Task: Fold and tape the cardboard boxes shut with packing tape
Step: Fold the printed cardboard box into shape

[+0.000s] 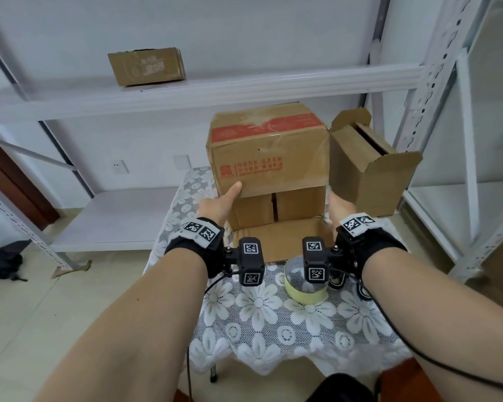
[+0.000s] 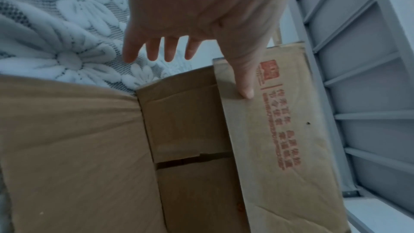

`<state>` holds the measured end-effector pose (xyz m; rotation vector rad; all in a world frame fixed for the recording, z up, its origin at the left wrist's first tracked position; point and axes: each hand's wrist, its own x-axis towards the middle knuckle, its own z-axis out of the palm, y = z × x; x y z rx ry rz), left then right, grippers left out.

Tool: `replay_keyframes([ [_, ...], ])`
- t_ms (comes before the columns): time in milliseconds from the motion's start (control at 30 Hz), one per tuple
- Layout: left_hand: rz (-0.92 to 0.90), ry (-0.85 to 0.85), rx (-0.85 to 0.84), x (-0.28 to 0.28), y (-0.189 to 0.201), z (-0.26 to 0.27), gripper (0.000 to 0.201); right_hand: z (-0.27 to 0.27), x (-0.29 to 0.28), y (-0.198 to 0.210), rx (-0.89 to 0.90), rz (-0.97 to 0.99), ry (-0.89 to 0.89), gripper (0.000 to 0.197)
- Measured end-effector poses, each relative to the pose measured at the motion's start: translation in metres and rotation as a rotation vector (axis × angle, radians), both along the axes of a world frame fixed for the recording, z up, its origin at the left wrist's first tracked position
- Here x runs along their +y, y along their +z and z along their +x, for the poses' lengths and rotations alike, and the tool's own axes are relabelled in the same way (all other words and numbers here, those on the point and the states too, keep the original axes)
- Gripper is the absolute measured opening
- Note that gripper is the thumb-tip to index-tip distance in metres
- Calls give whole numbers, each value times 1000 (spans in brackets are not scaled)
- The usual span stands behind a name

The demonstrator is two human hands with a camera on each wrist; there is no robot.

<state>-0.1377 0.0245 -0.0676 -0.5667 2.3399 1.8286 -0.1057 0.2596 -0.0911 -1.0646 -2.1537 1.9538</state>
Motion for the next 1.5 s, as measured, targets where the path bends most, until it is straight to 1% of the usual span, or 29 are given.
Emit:
replay_keyframes([
  [33, 2, -22, -38, -1, -2, -1, 108, 1, 1, -2, -27, 35, 56, 31],
  [100, 19, -63, -106, -1, -6, -2, 122, 0, 5, -9, -94, 106, 81, 39],
  [133, 33, -85, -129, -1, -9, -3, 124, 0, 6, -11, -106, 124, 64, 39],
  [233, 90, -134, -201, 2, -18, -2, 115, -1, 6, -15, -132, 131, 54, 31],
  [267, 103, -134, -222, 2, -21, -2, 115, -3, 9, -18, -132, 123, 46, 35],
  [333, 78, -138, -231, 2, -23, -2, 115, -2, 11, -15, -122, 79, 27, 51],
  [367, 55, -149, -219, 2, -23, -1, 113, -2, 12, -14, -115, 66, 26, 52],
  [467, 35, -180, -202, 1, -20, 1, 104, 0, 12, -9, -45, 89, -41, 37],
  [533, 62, -180, -174, 1, -22, 1, 100, -1, 9, -3, 89, 40, -79, 24],
  [600, 129, -115, -149, 2, -25, -1, 96, -1, 6, 4, 227, -73, -126, 16],
  [633, 180, -75, -129, 3, -26, -2, 94, -1, 4, 7, 270, -106, -143, 17],
  [667, 213, -36, -102, 4, -26, -3, 91, -1, 2, 10, 315, -126, -165, 24],
  [733, 208, 15, -43, 6, -26, -5, 92, -5, -1, 10, 349, -89, -160, 39],
  [800, 172, 48, 26, 8, -26, -9, 98, -11, -2, 6, 324, 4, -160, 44],
  [900, 132, 39, 122, 11, -26, -10, 100, -15, -2, 4, 298, 90, -171, 43],
  [933, 111, 30, 150, 11, -27, -11, 95, -17, -1, 2, 292, 109, -171, 42],
  [1000, 76, 17, 214, 13, -28, -11, 74, -20, -1, 1, 295, 138, -170, 41],
  [1033, 70, 14, 243, 14, -30, -12, 67, -22, 0, 0, 290, 159, -164, 41],
  [1100, 72, 4, 299, 15, -32, -13, 65, -24, 2, -1, 247, 247, -120, 44],
  [1167, 70, -30, 357, 15, -34, -14, 63, -27, 5, 0, 204, 342, -66, 52],
  [1233, 71, -48, 393, 16, -34, -15, 64, -29, 6, 1, 236, 354, -26, 55],
  [1333, 51, -56, 448, 18, -36, -18, 61, -32, 3, -1, 291, 307, 8, 49],
  [1500, 65, -39, 467, 17, -36, -17, 53, -31, -6, -2, 323, 284, -17, 41],
])
